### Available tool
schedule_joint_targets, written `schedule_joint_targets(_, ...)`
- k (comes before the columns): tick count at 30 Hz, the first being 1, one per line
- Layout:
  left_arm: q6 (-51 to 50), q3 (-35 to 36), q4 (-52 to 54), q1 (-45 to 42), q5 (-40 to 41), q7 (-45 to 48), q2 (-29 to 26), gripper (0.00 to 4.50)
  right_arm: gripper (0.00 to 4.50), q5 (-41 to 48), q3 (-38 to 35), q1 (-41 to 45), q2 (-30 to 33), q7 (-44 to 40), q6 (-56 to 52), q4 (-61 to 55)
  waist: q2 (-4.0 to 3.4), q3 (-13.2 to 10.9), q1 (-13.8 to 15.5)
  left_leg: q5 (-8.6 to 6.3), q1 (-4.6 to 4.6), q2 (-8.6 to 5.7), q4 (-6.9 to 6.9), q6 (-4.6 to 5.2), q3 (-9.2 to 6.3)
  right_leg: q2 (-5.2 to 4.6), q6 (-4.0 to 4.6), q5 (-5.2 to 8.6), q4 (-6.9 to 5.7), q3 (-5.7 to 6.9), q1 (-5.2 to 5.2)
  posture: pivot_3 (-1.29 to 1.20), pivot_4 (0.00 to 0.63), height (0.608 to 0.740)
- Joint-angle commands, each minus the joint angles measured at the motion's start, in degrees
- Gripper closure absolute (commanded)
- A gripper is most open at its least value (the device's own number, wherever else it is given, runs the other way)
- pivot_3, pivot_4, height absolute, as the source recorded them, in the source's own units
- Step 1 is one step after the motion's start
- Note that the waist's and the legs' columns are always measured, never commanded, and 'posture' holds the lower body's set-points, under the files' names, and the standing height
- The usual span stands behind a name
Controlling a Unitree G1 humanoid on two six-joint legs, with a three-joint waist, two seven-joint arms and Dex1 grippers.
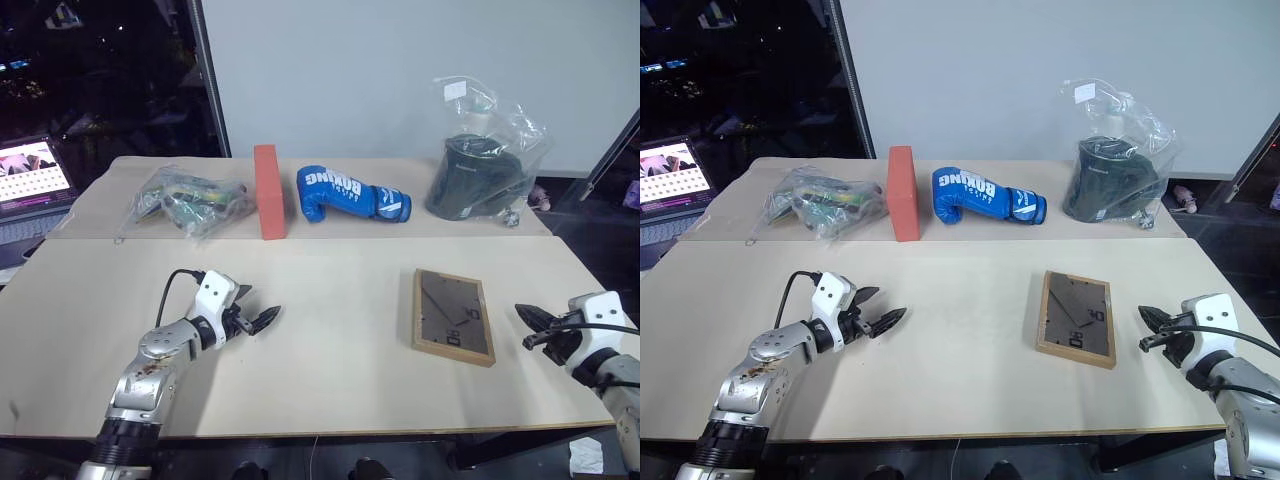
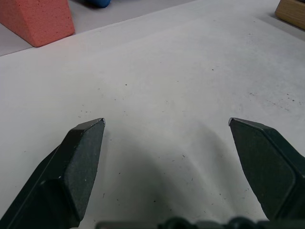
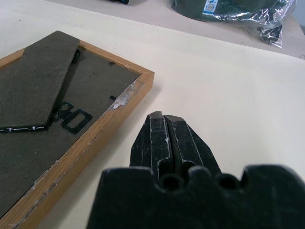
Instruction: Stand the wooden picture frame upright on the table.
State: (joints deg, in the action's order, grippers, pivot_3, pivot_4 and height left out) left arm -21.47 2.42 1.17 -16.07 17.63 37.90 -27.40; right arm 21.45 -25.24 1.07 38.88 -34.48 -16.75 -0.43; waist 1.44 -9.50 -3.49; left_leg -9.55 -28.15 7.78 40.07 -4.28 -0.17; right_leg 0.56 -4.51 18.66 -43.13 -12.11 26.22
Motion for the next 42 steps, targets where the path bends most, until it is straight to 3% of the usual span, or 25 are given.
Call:
schedule_joint_targets(1, -5.2, 1.1, 2.0, -2.2, 4.2, 3.9, -2.2, 0.00, 4.44, 0.8, -0.4, 0.5, 2.7, -2.8, -0.2, -2.2, 0.00, 0.0, 0.0, 0.00, 0.00, 0.00, 0.00, 0.00, 0.00, 0.00, 0.00, 0.00, 0.00, 0.00, 0.00, 0.00, 0.150, 0.660)
schedule_joint_targets(4, -12.6, -1.7, 5.5, -6.1, 8.8, 13.2, -7.8, 0.00, 4.44, 1.2, -0.2, 0.0, 8.4, -8.5, -2.2, -3.8, -0.05, -0.1, -0.1, 0.00, -0.12, -0.01, 0.05, 0.00, -0.01, 0.00, 0.00, 0.00, -0.08, 0.01, 0.13, 0.00, 0.150, 0.660)
schedule_joint_targets(8, -15.0, -8.1, 3.9, -11.3, 6.0, 17.1, -10.4, 1.03, 4.50, -4.2, 2.7, -0.7, 14.4, -11.1, -0.4, -1.0, -0.06, 0.0, 0.0, 0.00, -0.06, -0.01, 0.07, -0.01, -0.02, 0.00, -0.01, 0.05, -0.03, 0.03, 0.02, 0.00, 0.150, 0.660)
schedule_joint_targets(12, -12.0, -14.0, -1.9, -17.6, 1.7, 18.1, -6.6, 2.60, 4.50, -8.2, 6.6, 2.3, 17.0, -10.9, -0.5, 2.8, -0.05, 0.0, 0.1, 0.00, -0.07, -0.02, 0.11, -0.01, -0.02, -0.01, -0.02, 0.05, 0.01, 0.05, 0.00, 0.00, 0.150, 0.660)
schedule_joint_targets(18, -2.2, -25.4, -18.4, -28.2, -8.8, 17.5, 6.8, 4.49, 4.50, -12.4, 14.1, 8.3, 17.1, -13.2, 0.8, 9.5, -0.04, -0.1, 0.1, 0.00, -0.11, -0.06, 0.20, 0.00, -0.03, -0.01, -0.07, 0.01, 0.00, 0.04, -0.01, 0.00, 0.150, 0.660)
schedule_joint_targets(24, 4.5, -29.1, -31.7, -33.6, -14.7, 15.1, 18.2, 4.49, 4.50, -13.1, 19.2, 12.6, 13.0, -15.5, 3.6, 12.7, -0.04, -0.1, 0.0, -0.04, -0.09, -0.08, 0.10, 0.07, -0.05, -0.01, -0.01, 0.04, -0.01, 0.04, -0.01, 0.00, 0.150, 0.660)
schedule_joint_targets(28, 6.3, -29.5, -33.9, -33.6, -16.9, 15.8, 20.1, 4.49, 4.50, -13.2, 21.9, 14.4, 9.3, -16.6, 4.5, 11.1, -0.04, 0.0, -0.5, -0.04, -0.05, -0.10, 0.13, 0.07, -0.09, -0.01, -0.05, 0.03, -0.02, 0.04, -0.08, 0.00, 0.150, 0.660)
schedule_joint_targets(32, 5.3, -28.9, -31.3, -31.0, -18.4, 17.0, 16.2, 4.49, 4.50, -13.7, 25.2, 16.4, 5.6, -17.5, 4.6, 9.1, -0.06, 0.0, -1.5, -0.03, 0.01, -0.10, 0.08, 0.07, -0.16, 0.01, -0.04, 0.02, -0.08, 0.05, -0.08, 0.00, 0.150, 0.660)
schedule_joint_targets(37, 0.2, -25.1, -21.3, -23.8, -17.7, 18.8, 5.5, 4.49, 4.50, -14.3, 30.5, 18.8, 0.3, -18.6, 3.6, 5.7, -0.07, 0.0, -3.6, -0.02, 0.28, -0.09, -0.13, 0.07, -0.37, 0.13, 0.06, 0.02, -0.19, 0.05, -0.24, 0.00, 0.150, 0.660)
schedule_joint_targets(42, -2.9, -22.6, -10.9, -13.7, -16.0, 22.8, -5.0, 4.49, 4.50, -15.3, 35.0, 22.0, -4.2, -19.7, 3.7, 5.7, -0.03, 0.1, -5.3, -0.04, 1.21, -0.06, -0.30, 0.09, -0.58, 0.25, 0.33, 0.21, -0.22, 0.18, -1.06, 0.00, 0.150, 0.660)
